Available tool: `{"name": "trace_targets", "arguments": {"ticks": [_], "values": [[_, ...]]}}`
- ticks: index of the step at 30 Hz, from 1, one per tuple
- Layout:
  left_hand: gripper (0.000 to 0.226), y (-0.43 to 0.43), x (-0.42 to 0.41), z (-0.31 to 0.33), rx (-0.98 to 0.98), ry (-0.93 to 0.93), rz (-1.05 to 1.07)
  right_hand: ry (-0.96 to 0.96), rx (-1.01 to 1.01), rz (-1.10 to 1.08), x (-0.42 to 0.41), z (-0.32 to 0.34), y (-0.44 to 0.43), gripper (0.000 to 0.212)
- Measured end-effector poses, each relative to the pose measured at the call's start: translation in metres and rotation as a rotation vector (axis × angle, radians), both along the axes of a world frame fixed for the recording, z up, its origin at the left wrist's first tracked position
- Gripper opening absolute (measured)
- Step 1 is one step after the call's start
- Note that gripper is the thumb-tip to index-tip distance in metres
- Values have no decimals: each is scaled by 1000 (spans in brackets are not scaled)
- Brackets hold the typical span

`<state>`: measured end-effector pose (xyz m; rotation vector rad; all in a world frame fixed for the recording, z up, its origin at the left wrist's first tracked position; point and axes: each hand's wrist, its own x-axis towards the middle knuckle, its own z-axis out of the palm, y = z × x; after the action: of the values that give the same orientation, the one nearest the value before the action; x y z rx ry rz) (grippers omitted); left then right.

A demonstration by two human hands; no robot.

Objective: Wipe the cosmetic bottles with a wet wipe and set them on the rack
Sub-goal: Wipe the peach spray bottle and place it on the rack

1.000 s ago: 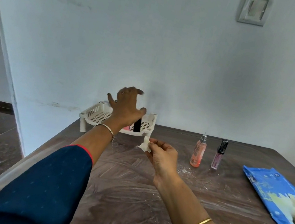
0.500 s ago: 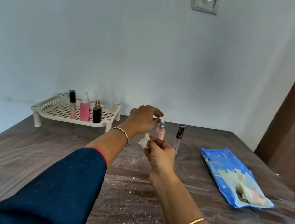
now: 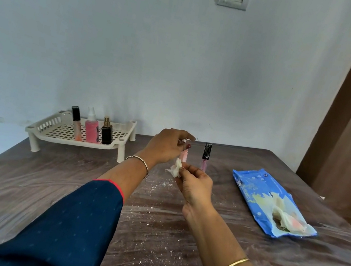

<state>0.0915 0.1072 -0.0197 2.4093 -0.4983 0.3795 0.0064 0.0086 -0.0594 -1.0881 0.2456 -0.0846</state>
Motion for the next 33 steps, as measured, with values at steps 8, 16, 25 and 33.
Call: {"name": "trace_targets", "arguments": {"ticks": [8, 16, 25, 33], "values": [[29, -10, -2, -8, 22, 32, 14, 10, -3, -30, -3, 0, -8, 17], [35, -1, -5, 0, 54, 117, -13, 32, -43, -62, -2, 0, -13, 15], [20, 28, -50, 28, -358, 194, -48, 31, 117, -98, -29, 6, -18, 17], [20, 64, -106, 23, -419, 371, -84, 5, 74, -18, -64, 4, 1, 22]]}}
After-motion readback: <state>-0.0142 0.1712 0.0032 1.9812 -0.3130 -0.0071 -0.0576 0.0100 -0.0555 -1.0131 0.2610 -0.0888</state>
